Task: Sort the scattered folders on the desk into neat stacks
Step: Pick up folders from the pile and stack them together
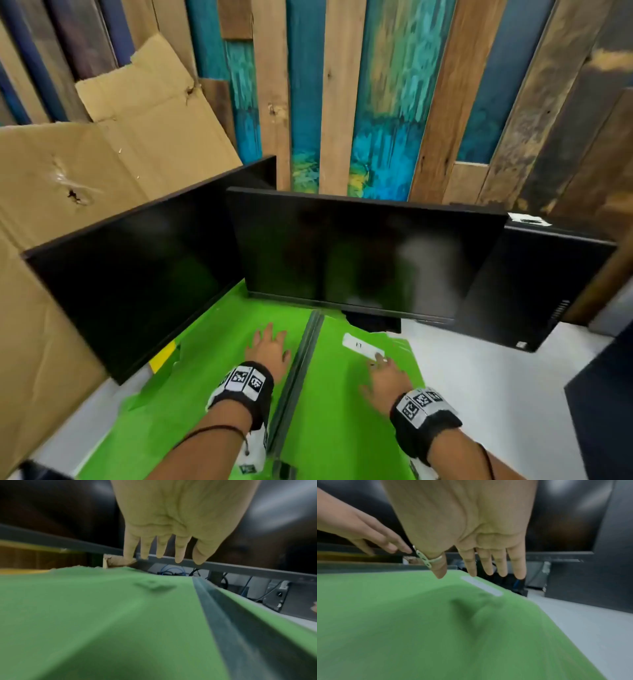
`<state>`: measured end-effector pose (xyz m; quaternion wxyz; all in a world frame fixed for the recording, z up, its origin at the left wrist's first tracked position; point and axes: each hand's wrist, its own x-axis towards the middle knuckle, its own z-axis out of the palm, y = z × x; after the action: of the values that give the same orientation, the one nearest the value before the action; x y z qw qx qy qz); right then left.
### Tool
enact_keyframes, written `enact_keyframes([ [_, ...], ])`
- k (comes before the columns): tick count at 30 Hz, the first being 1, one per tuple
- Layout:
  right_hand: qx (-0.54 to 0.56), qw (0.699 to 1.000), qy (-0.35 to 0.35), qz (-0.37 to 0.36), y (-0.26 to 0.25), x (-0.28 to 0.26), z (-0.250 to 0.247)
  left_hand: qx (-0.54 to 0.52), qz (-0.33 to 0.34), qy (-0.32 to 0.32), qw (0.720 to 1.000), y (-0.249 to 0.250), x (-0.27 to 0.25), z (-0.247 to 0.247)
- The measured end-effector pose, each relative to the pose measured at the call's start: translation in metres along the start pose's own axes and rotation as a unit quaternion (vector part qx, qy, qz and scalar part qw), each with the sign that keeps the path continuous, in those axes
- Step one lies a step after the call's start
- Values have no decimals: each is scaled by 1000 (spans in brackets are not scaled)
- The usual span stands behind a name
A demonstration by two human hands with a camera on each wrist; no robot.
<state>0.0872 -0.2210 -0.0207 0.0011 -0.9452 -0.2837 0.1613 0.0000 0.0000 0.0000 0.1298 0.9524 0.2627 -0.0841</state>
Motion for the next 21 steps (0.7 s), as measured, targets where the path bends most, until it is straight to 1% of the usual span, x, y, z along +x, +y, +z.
enact_keyframes([
  [1,19,999,-23,33,4,-1,8,-5,-11,-23,1000,-4,-2,7],
  [3,75,991,-57,96,13,-3,26,-1,-26,-44,999,-13,-1,22],
  [5,130,979,-81,131,18,-6,44,33,-32,-54,997,-19,-2,33],
  [7,194,966,-72,156,16,-7,54,48,-35,-34,998,-22,-1,34],
  [10,283,938,-21,199,16,-6,57,30,-61,4,998,-30,0,28],
  [12,287,927,-7,243,16,-7,56,3,-88,15,996,-37,-5,27],
  [14,273,921,-24,276,16,-7,57,-28,-132,-16,991,-45,-10,27],
  [18,265,915,-39,302,18,-9,59,-48,-231,-78,969,-69,-15,31],
  [21,275,912,-40,303,22,-8,56,-79,-270,-83,956,-82,-20,33],
])
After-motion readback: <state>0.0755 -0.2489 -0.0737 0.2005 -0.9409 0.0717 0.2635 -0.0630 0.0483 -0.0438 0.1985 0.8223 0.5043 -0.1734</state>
